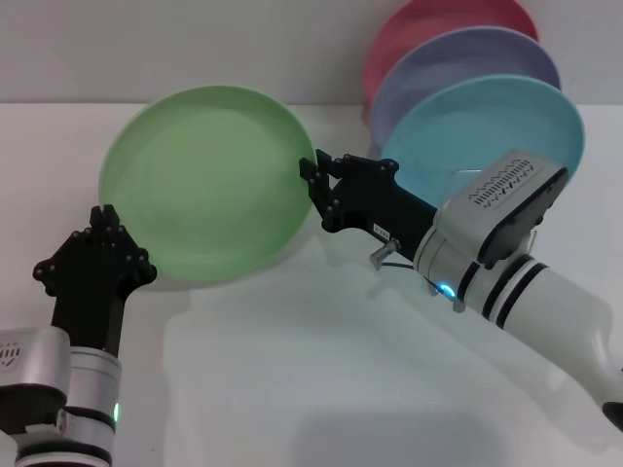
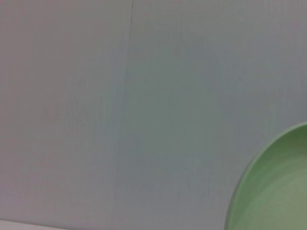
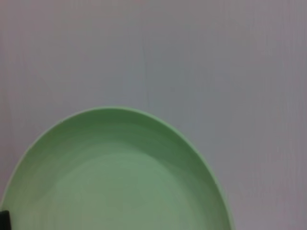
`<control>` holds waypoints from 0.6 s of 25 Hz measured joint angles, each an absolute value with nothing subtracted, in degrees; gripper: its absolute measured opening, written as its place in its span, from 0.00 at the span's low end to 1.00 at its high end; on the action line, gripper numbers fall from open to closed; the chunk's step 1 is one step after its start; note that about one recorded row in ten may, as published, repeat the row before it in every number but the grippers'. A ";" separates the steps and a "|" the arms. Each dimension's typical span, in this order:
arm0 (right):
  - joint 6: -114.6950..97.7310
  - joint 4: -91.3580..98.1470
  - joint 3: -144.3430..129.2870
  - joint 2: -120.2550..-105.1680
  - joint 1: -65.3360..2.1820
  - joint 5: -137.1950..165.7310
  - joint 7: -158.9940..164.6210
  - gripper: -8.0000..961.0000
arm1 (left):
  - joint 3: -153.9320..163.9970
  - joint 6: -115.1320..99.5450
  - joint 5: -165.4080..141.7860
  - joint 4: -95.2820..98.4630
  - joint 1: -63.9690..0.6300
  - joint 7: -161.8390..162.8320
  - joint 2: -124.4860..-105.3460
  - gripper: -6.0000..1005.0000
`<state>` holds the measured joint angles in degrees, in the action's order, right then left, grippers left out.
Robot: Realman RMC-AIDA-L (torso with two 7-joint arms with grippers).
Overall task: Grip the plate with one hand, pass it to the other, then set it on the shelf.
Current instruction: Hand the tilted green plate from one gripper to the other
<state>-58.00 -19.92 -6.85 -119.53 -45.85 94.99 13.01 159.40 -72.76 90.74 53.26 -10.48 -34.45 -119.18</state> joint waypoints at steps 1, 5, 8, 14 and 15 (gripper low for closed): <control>-58.01 -19.94 -6.85 -119.54 -45.93 95.00 13.01 0.16 | 159.30 -72.61 90.76 53.25 -10.56 -34.45 -119.18 0.06; -58.00 -19.95 -6.85 -119.56 -46.04 95.01 13.01 0.16 | 159.24 -72.57 90.77 53.25 -10.63 -34.45 -119.18 0.06; -57.81 -20.03 -6.70 -119.58 -46.18 95.01 13.01 0.16 | 159.16 -72.52 90.80 53.20 -10.71 -34.50 -119.18 0.06; -56.83 -20.23 -5.12 -119.62 -46.23 95.01 13.01 0.16 | 159.10 -72.47 90.80 53.10 -10.74 -34.48 -119.17 0.06; -56.83 -20.23 -5.12 -119.62 -46.23 95.01 13.01 0.16 | 159.10 -72.47 90.80 53.10 -10.74 -34.48 -119.17 0.06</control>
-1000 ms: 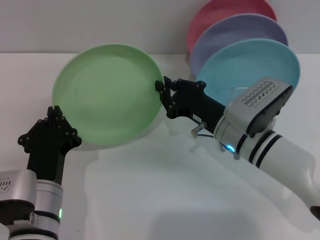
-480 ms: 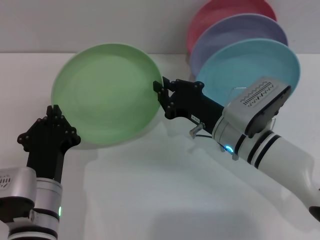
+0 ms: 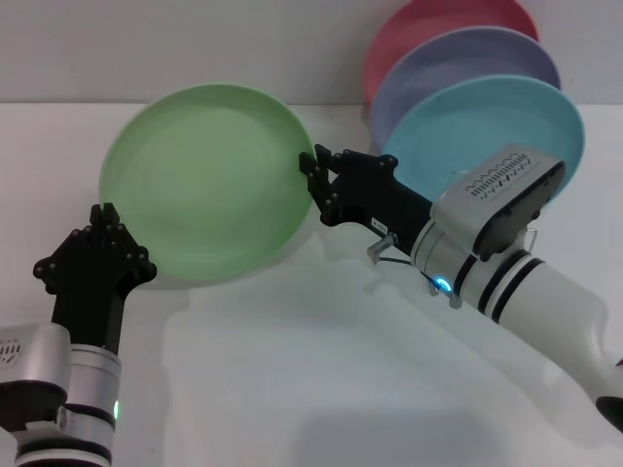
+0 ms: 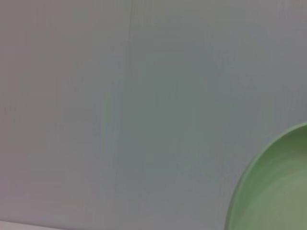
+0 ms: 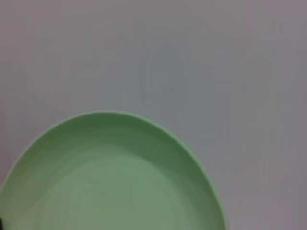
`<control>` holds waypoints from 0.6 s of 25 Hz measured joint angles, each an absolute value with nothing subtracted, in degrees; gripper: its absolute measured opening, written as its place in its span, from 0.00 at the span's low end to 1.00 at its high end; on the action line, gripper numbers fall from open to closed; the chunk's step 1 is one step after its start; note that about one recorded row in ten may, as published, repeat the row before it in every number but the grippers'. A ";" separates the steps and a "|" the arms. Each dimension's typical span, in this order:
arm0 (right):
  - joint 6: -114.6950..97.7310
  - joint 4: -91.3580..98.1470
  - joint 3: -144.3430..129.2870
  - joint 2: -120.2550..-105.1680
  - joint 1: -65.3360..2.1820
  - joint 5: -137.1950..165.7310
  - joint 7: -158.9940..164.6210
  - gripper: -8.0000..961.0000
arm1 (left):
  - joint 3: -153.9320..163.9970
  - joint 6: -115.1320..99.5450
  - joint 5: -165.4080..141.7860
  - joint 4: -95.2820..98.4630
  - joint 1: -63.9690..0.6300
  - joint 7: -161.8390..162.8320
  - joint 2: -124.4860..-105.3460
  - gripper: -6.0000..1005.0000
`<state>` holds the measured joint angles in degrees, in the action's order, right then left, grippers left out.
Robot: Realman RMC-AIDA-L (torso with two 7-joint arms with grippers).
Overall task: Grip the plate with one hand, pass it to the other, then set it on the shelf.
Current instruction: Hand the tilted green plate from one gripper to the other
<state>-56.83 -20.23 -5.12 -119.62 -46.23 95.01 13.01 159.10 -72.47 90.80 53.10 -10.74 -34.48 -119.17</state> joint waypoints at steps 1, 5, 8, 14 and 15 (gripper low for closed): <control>-56.21 -20.34 -4.48 -119.63 -46.23 95.02 13.01 0.16 | 159.08 -72.42 90.80 53.09 -10.79 -34.47 -119.18 0.06; -55.86 -20.39 -3.95 -119.70 -46.24 95.02 13.01 0.16 | 159.03 -72.41 90.79 53.04 -10.82 -34.45 -119.18 0.07; -55.83 -20.60 -3.87 -119.72 -46.23 95.02 12.97 0.16 | 158.91 -72.36 90.79 52.97 -10.81 -34.45 -119.18 0.07; -55.80 -20.92 -3.86 -119.72 -46.23 95.01 12.61 0.16 | 158.81 -72.14 90.79 52.45 -11.16 -34.38 -119.18 0.07; -55.80 -20.94 -3.86 -119.72 -46.23 95.02 12.59 0.16 | 158.80 -72.00 90.79 52.38 -11.23 -34.37 -119.18 0.07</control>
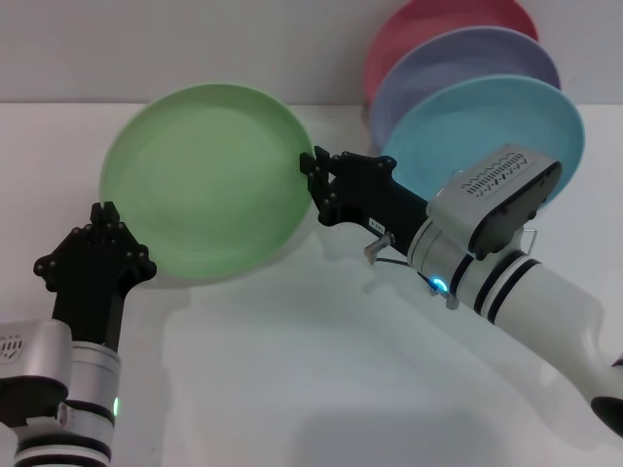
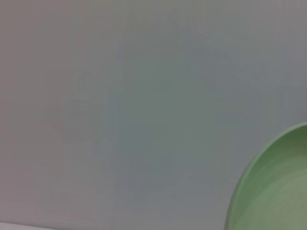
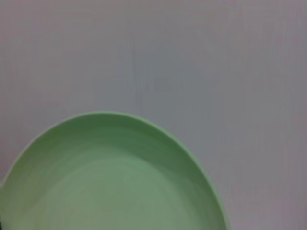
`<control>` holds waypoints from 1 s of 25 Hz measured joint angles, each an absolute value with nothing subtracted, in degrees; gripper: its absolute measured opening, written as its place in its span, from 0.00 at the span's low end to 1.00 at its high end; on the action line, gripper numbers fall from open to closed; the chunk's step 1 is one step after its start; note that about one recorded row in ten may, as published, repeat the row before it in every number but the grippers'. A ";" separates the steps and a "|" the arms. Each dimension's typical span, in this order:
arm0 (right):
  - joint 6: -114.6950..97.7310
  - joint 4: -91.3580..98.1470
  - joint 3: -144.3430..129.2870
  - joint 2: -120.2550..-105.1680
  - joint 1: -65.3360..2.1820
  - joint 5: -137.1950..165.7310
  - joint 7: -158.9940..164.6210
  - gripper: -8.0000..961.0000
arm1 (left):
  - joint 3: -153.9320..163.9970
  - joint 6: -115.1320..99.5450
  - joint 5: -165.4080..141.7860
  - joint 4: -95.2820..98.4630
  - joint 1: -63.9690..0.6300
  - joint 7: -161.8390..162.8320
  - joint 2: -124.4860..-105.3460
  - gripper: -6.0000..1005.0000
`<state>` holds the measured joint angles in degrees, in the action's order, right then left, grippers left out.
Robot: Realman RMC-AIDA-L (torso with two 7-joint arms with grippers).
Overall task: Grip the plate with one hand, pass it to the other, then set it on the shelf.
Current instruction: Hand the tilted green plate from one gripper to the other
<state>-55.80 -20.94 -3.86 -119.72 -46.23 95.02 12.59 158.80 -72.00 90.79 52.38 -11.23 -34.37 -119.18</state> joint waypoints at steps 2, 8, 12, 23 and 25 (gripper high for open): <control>-55.80 -20.99 -3.86 -119.71 -46.23 95.01 12.57 0.16 | 158.77 -71.77 90.79 52.33 -11.31 -34.36 -119.18 0.07; -55.38 -21.05 -3.59 -119.71 -46.23 95.60 12.54 0.12 | 158.64 -71.70 90.79 52.22 -11.48 -34.27 -119.18 0.07; -55.28 -21.04 -3.17 -119.72 -46.23 95.63 12.53 0.12 | 158.64 -71.70 90.79 52.15 -11.50 -34.27 -119.18 0.07; -55.19 -21.02 -3.07 -119.79 -46.23 95.70 12.48 0.11 | 158.55 -71.70 90.79 51.69 -12.00 -33.74 -119.18 0.07; -55.19 -21.07 -3.07 -119.79 -46.23 95.70 12.48 0.10 | 158.54 -71.65 90.83 51.61 -12.10 -33.67 -119.17 0.07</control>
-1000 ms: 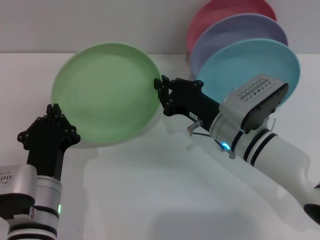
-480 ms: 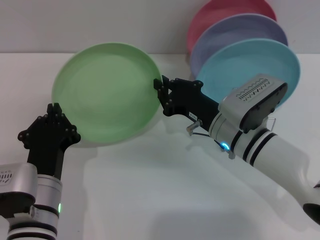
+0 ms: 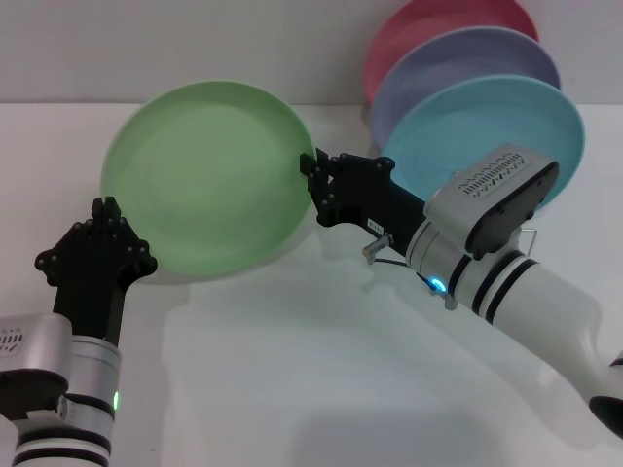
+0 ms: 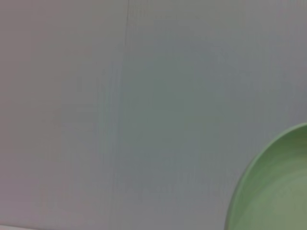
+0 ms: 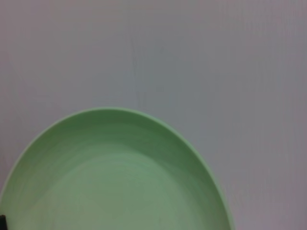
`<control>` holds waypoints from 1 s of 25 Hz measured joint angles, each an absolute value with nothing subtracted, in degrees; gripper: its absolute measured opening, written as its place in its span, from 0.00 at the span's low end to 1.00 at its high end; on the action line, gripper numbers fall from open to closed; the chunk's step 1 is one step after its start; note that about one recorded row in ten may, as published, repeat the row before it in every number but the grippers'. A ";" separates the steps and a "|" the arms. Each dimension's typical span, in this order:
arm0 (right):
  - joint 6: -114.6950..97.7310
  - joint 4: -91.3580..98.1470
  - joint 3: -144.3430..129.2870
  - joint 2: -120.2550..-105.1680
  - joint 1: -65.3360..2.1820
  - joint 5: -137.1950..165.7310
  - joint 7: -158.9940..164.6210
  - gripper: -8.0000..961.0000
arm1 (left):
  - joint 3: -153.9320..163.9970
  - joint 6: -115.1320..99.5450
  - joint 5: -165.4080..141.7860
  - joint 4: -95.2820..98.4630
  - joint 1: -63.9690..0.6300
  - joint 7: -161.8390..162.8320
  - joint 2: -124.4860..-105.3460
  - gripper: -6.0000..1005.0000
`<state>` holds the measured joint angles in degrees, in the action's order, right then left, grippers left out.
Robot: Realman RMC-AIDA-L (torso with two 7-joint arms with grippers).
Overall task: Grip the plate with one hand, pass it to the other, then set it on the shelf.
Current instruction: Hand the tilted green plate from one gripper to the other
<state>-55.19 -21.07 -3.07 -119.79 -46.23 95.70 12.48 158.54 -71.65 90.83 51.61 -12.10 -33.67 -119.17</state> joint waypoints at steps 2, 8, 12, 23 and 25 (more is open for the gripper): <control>-55.19 -21.14 -3.07 -119.79 -46.23 95.71 12.48 0.09 | 158.54 -71.63 90.87 51.60 -12.11 -33.66 -119.17 0.07; -55.19 -21.18 -3.08 -119.79 -46.23 95.72 12.48 0.09 | 158.54 -71.59 90.89 51.59 -12.13 -33.66 -119.18 0.07; -55.19 -21.19 -2.94 -119.79 -46.23 95.72 12.48 0.08 | 158.54 -71.56 90.89 51.59 -12.13 -33.66 -119.18 0.07; -55.20 -21.11 -2.01 -119.80 -46.10 95.72 12.38 0.08 | 158.60 -71.53 90.87 51.59 -12.13 -33.66 -119.18 0.07; -55.20 -21.10 -1.73 -119.80 -46.01 95.72 12.38 0.08 | 158.64 -71.53 90.87 51.59 -12.13 -33.66 -119.18 0.07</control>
